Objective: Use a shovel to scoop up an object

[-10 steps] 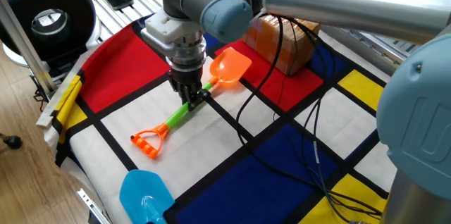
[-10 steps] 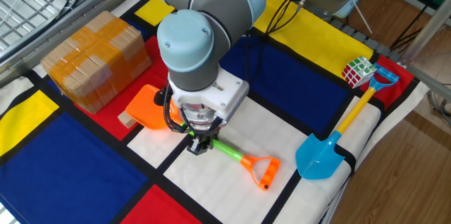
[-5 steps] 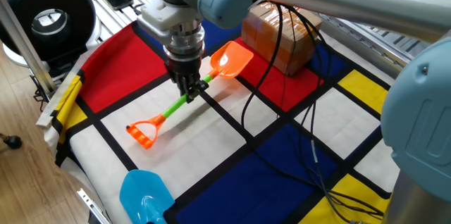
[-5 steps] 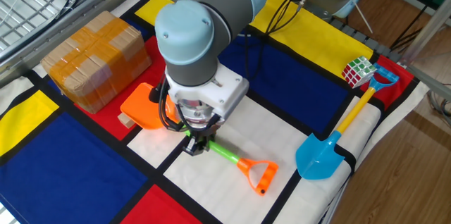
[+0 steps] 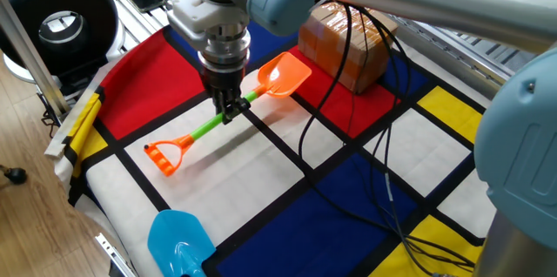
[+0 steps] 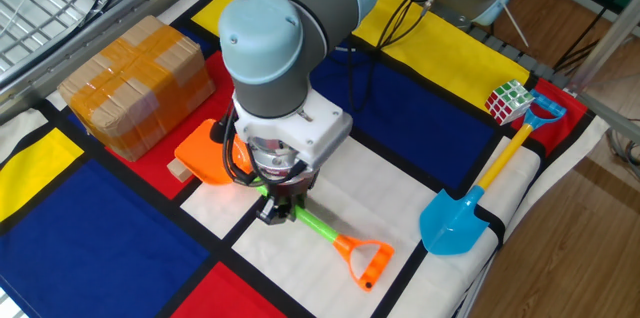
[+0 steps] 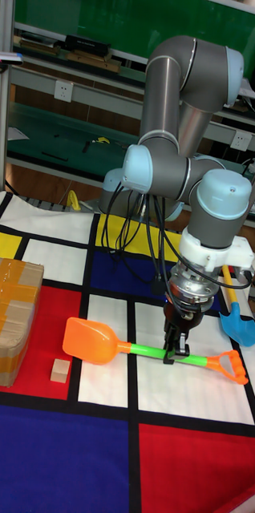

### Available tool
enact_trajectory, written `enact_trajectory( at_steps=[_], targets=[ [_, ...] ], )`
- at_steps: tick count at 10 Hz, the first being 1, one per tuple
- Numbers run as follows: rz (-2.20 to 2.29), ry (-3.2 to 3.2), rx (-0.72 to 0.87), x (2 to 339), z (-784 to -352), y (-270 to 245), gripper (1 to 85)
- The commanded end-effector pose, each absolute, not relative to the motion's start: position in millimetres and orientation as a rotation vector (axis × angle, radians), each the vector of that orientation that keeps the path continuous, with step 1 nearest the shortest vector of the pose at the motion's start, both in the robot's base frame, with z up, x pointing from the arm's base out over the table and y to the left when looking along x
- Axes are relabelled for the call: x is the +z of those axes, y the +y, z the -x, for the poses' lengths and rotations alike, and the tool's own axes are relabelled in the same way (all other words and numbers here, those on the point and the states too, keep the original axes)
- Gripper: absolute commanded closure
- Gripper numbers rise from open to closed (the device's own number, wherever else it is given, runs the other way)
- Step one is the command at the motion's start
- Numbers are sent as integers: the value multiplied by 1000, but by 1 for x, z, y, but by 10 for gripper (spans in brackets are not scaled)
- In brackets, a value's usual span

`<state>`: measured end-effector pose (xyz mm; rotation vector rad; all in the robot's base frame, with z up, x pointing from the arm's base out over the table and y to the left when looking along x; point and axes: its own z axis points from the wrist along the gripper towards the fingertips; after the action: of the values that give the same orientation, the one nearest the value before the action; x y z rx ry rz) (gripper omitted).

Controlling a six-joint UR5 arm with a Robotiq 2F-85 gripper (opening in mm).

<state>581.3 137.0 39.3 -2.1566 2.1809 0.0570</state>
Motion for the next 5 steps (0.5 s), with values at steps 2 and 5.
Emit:
enact_trajectory(
  at_steps=[2, 5],
  targets=[
    [2078, 2272, -1, 41, -587, 126, 847],
    [2013, 2313, 38, 41, -586, 133, 847]
  ],
)
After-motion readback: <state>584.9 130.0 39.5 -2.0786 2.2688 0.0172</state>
